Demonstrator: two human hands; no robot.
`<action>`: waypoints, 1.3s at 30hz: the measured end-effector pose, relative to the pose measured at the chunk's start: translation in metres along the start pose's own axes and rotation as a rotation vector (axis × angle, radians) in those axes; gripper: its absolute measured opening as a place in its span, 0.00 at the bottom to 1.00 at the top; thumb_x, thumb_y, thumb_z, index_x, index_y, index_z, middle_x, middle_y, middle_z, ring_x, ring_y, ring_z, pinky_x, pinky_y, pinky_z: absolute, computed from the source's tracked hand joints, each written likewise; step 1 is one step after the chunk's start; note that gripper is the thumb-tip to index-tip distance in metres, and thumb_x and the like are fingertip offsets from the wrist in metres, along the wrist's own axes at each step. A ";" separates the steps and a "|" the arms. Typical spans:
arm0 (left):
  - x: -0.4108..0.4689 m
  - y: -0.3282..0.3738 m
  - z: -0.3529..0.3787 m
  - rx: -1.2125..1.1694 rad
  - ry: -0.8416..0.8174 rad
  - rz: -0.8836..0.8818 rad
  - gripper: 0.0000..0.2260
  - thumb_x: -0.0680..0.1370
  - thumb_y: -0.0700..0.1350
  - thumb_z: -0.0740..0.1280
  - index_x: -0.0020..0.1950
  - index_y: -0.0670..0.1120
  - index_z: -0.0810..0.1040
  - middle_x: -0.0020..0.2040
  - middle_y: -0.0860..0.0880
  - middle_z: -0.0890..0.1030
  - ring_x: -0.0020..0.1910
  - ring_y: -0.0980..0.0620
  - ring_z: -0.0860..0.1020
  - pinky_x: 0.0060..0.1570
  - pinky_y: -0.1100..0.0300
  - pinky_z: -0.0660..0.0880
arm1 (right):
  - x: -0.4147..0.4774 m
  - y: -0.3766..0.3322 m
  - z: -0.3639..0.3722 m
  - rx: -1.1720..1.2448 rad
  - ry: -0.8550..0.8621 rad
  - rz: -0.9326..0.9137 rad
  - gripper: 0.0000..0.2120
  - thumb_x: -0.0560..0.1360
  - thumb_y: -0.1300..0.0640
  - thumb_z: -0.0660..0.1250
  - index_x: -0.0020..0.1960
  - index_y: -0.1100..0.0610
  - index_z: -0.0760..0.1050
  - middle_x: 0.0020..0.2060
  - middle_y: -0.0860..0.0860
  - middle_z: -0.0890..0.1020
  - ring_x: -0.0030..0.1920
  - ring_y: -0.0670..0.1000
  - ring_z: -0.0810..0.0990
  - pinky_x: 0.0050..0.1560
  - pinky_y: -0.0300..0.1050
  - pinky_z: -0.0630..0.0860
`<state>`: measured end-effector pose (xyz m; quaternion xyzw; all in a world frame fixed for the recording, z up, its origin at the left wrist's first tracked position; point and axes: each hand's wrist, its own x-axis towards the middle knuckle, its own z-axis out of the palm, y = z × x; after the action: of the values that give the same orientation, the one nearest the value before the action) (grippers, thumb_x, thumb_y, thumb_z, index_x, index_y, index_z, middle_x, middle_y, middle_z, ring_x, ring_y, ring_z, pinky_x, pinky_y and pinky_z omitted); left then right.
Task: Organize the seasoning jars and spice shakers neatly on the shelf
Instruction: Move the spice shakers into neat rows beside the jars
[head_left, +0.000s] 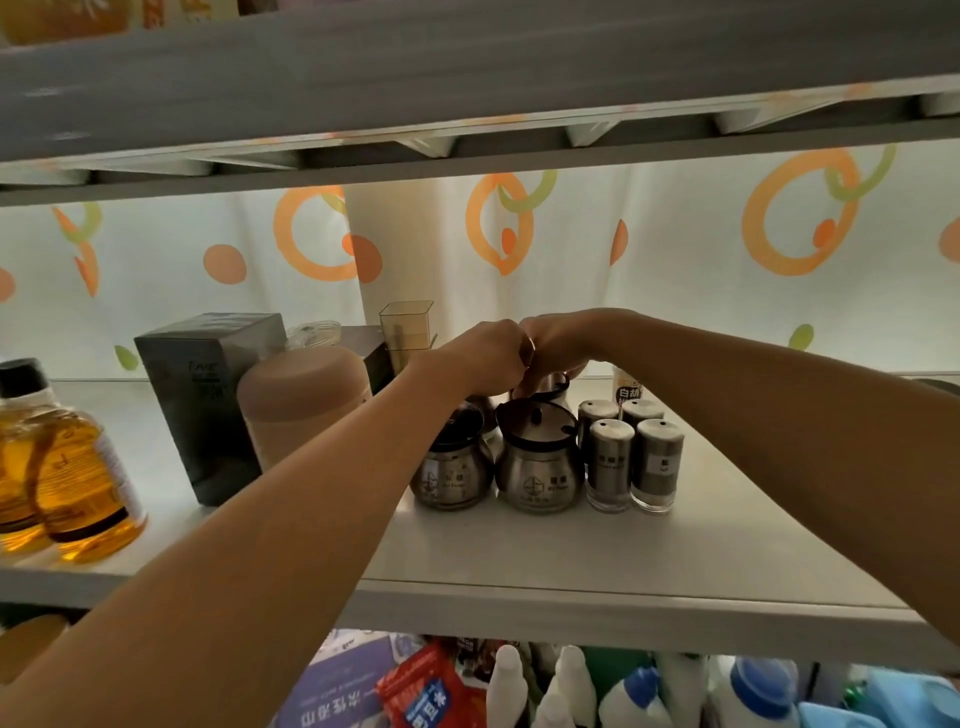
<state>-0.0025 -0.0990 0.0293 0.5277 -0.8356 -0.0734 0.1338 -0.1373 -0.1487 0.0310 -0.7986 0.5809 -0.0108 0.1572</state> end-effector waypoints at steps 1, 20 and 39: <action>-0.001 0.000 0.000 0.003 0.002 0.000 0.13 0.75 0.36 0.60 0.55 0.44 0.81 0.48 0.45 0.82 0.47 0.46 0.80 0.47 0.53 0.79 | -0.001 -0.001 0.000 0.004 -0.001 0.001 0.11 0.66 0.51 0.76 0.47 0.51 0.81 0.45 0.52 0.84 0.45 0.51 0.82 0.37 0.43 0.78; -0.028 0.102 -0.010 -0.377 0.329 0.096 0.10 0.75 0.32 0.59 0.53 0.35 0.77 0.49 0.37 0.81 0.49 0.41 0.79 0.39 0.58 0.71 | -0.144 0.006 -0.034 0.171 0.545 -0.142 0.11 0.77 0.64 0.64 0.58 0.63 0.77 0.48 0.53 0.80 0.49 0.52 0.80 0.41 0.32 0.72; -0.058 0.236 0.177 -1.008 0.133 0.024 0.32 0.70 0.25 0.56 0.72 0.44 0.68 0.69 0.46 0.74 0.68 0.51 0.72 0.67 0.58 0.67 | -0.298 0.167 0.126 0.942 1.080 0.354 0.12 0.76 0.68 0.62 0.57 0.57 0.73 0.55 0.52 0.82 0.55 0.49 0.80 0.52 0.39 0.75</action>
<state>-0.2363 0.0518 -0.0856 0.3914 -0.6919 -0.4323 0.4257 -0.3634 0.1130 -0.0839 -0.4242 0.6315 -0.6250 0.1750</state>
